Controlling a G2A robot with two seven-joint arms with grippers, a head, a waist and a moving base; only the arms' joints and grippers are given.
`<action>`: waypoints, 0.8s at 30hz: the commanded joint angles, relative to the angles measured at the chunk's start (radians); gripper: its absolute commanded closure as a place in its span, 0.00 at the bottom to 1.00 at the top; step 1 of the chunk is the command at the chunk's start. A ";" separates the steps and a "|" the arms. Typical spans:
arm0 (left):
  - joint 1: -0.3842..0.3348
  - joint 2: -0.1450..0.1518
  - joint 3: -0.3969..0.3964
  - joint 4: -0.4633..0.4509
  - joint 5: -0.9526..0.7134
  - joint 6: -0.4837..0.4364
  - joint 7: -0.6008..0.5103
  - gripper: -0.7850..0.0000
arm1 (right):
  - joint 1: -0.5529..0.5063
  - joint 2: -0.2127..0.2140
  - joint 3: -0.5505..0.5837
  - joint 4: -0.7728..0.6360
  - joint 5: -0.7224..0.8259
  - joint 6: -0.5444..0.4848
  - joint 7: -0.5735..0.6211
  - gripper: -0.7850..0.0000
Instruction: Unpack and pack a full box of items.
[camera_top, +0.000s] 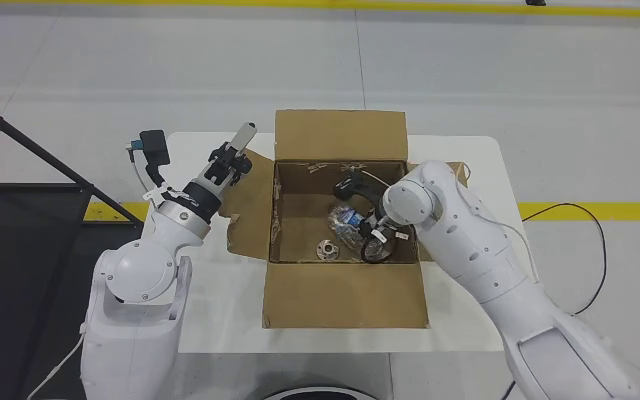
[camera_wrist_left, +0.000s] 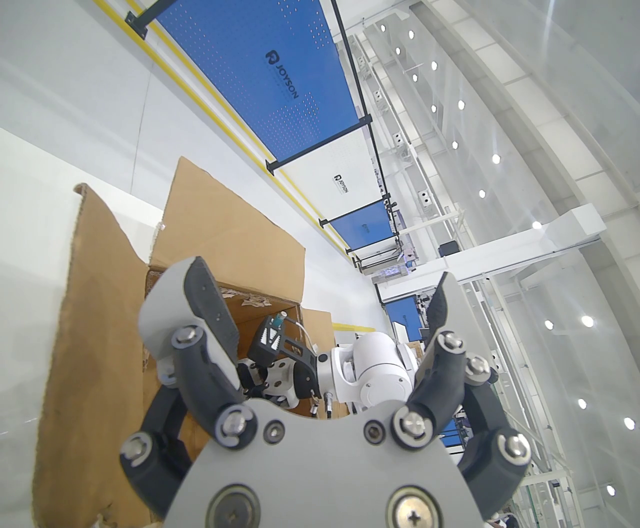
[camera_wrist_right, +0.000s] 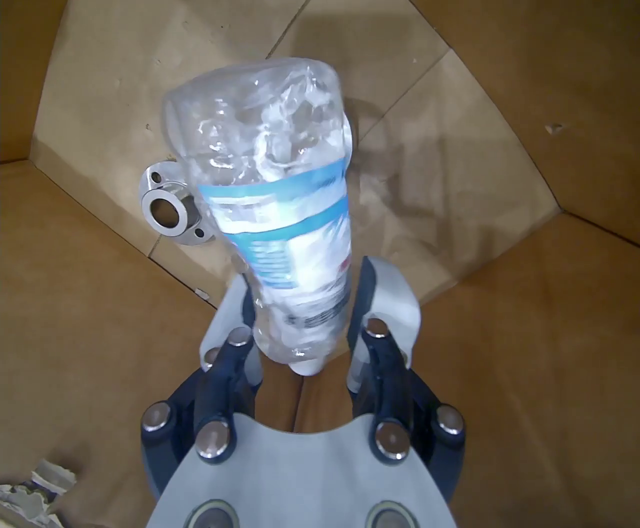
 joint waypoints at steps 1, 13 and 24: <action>0.000 0.000 0.000 0.000 0.000 0.000 0.000 0.00 | 0.003 -0.003 -0.003 0.016 0.000 0.001 -0.012 0.00; 0.000 0.000 0.000 0.000 0.000 0.000 0.000 0.00 | 0.028 -0.033 -0.050 0.094 0.009 -0.011 -0.077 0.02; 0.000 0.000 0.000 0.000 0.000 0.000 0.000 0.00 | 0.069 -0.079 -0.114 0.197 0.022 -0.011 -0.078 0.78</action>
